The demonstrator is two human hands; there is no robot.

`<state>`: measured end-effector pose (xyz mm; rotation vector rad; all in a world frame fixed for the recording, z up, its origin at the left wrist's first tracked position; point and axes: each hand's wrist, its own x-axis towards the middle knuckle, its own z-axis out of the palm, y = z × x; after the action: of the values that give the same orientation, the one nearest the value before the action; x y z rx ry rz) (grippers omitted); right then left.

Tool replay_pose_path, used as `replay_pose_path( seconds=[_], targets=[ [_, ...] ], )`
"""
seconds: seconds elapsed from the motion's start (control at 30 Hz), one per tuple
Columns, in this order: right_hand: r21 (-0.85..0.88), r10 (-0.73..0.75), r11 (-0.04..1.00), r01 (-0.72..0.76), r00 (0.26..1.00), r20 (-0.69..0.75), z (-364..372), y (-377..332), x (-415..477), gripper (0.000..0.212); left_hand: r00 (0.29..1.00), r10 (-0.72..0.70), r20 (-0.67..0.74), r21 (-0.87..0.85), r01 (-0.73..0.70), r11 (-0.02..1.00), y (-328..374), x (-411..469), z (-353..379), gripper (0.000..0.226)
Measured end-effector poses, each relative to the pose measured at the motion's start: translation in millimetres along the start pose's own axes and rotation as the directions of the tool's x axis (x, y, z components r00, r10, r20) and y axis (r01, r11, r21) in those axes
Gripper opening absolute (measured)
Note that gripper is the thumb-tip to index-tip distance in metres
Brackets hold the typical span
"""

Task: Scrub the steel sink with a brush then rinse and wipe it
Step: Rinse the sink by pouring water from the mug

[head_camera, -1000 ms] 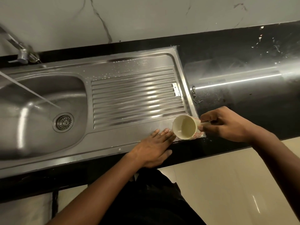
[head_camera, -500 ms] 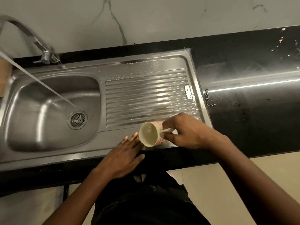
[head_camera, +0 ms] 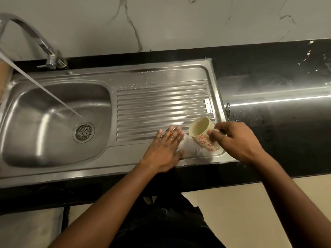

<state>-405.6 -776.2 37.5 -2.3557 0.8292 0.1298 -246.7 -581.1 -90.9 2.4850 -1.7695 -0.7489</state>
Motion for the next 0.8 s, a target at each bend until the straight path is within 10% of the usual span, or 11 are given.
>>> replay_pose_path(
  seconds=[0.27, 0.53, 0.8],
  targets=[
    [-0.114, -0.114, 0.988, 0.107, 0.992, -0.053, 19, -33, 32, 0.033, 0.920, -0.380, -0.097, -0.121, 0.368, 0.922, -55, -12, -11, 0.072],
    [0.402, 0.061, 0.914, -0.058, 0.998, 0.005, 1, -10, 18, 0.035, 0.981, -0.179, -0.078, -0.134, 0.168, 0.977, 23, 25, -12, 0.077],
    [0.285, 0.143, 0.952, -0.113, 0.986, -0.087, -28, 6, 8, 0.024, 0.869, -0.489, -0.079, -0.134, 0.477, 0.869, -53, -19, -15, 0.082]
  ],
)
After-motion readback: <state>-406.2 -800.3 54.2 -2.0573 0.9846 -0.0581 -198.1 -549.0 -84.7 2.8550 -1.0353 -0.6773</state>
